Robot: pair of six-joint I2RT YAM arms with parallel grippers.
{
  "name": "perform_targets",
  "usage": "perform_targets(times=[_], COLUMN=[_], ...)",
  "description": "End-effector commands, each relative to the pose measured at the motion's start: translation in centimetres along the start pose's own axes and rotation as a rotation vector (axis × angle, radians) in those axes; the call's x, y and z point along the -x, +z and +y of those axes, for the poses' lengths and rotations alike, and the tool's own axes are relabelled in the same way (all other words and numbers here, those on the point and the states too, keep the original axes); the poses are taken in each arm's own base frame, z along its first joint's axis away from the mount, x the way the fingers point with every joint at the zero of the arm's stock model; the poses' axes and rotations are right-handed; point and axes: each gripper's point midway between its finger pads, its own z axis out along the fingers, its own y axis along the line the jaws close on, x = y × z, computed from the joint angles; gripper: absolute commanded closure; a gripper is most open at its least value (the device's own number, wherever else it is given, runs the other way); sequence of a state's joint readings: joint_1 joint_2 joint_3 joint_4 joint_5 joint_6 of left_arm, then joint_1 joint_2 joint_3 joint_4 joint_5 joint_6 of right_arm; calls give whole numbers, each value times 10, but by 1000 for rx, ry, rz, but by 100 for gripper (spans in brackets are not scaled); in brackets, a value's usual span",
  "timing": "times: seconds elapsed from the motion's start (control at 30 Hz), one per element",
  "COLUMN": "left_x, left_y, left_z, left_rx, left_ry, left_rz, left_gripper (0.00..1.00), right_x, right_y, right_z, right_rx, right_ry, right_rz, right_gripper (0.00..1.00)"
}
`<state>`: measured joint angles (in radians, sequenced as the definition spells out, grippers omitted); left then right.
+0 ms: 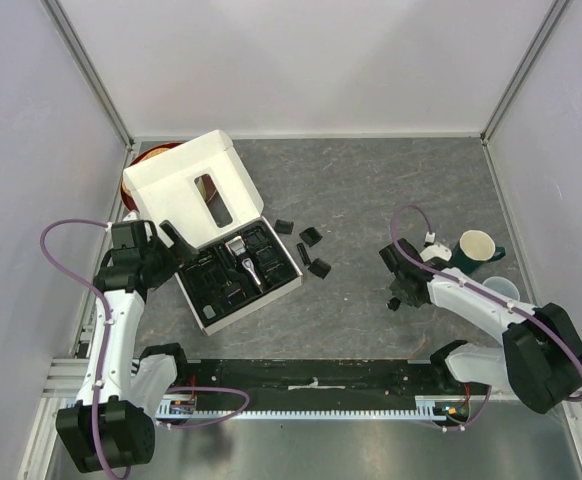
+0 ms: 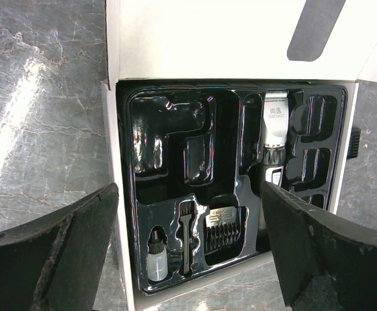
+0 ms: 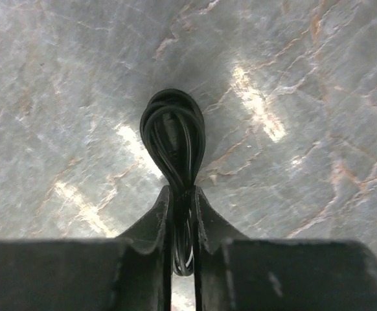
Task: Sort the hair-cutting tools
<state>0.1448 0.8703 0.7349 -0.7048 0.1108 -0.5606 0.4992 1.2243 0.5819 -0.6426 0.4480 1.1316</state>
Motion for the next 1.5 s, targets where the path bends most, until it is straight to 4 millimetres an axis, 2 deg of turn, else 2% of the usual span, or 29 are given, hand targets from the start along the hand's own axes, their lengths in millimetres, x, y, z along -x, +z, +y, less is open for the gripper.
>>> perform_targets(times=[0.0, 0.07, 0.1, 0.13, 0.2, 0.23, 0.3, 0.33, 0.37, 0.4, 0.43, 0.47, 0.5, 0.53, 0.6, 0.63, 0.67, 0.73, 0.83, 0.9, 0.97, 1.0, 1.03, 1.1, 1.13, 1.17, 1.27, 1.47], left_x=[8, 8, 8, 8, 8, 9, 9, 9, 10, 11, 11, 12, 12, 12, 13, 12, 15, 18, 29, 34, 37, 37, 37, 37, 38, 38, 40, 40], left_y=[-4, -4, -4, -4, -5, -4, -5, -5, -5, -6, -6, -6, -6, -7, -7, -8, -10, -13, -25, -31, -35, -35, -35, -35, -35, -35, -36, -37], left_z=[-1, -1, -1, -1, -2, -1, -1, 0, 0, 1, 2, 2, 3, 3, 4, 5, 6, 7, 15, 20, 24, 26, 28, 29, 30, 30, 33, 37], left_rx=[-4, -5, -5, -6, -7, -5, -2, 1, 5, 8, 14, 18, 23, 22, 31, 36, 46, 58, 117, 147, 165, 173, 186, 190, 195, 198, 212, 237], left_ry=[11, 9, 11, 11, 8, 8, 8, 5, 4, 4, 1, -1, -4, -4, -10, -11, -13, -17, -33, -35, -24, -24, -22, -23, -25, -28, -32, -42], left_rz=[-35, -36, -36, -38, -39, -38, -42, -46, -52, -53, -57, -60, -63, -62, -69, -65, -76, -91, -148, -181, -202, -205, -209, -211, -214, -216, -226, -233], left_gripper=[3, 3, 3, 3, 3, 3, 3, 3, 3, 3, 3, 3, 3, 3, 4, 4, 4, 4, 4, 4, 4, 4, 4, 4, 4, 4, 4, 4], right_x=[13, 24, 27, 38, 41, 49, 43, 48, 35, 30, 32, 9, -1, -9, -40, -52, -70, -91, -125, -142, -157, -160, -170, -176, -184, -192, -201, -202], right_y=[-10, -24, -30, -42, -58, -73, -89, -107, -115, -124, -144, -149, -157, -166, -186, -196, -208, -219, -233, -243, -245, -251, -245, -248, -243, -246, -242, -235], right_z=[35, 54, 61, 76, 94, 111, 134, 156, 171, 185, 209, 226, 239, 265, 291, 315, 326, 354, 383, 393, 405, 410, 412, 416, 416, 414, 411, 406], right_rx=[137, 213, 236, 279, 329, 376, 435, 505, 546, 586, 668, 704, 740, 789, 865, 910, 947, 1003, 1095, 1139, 1195, 1241, 1255, 1319, 1329, 1366, 1410, 1428], right_ry=[-4, -8, -33, -31, -75, -75, -110, -108, -146, -157, -148, -193, -209, -212, -253, -255, -273, -274, -278, -311, -359, -412, -469, -621, -685, -759, -968, -1305], right_rz=[-14, -33, -43, -66, -87, -110, -111, -129, -111, -109, -121, -87, -73, -63, -25, -16, 0, 9, 70, 84, 91, 63, 74, 15, 14, 20, -35, -162], right_gripper=[92, 100, 100, 100, 100, 100, 100, 100, 100, 100, 100, 100, 100, 100, 100, 100, 100, 100, 100, 100, 99, 99, 99, 98, 98, 98, 98, 96])
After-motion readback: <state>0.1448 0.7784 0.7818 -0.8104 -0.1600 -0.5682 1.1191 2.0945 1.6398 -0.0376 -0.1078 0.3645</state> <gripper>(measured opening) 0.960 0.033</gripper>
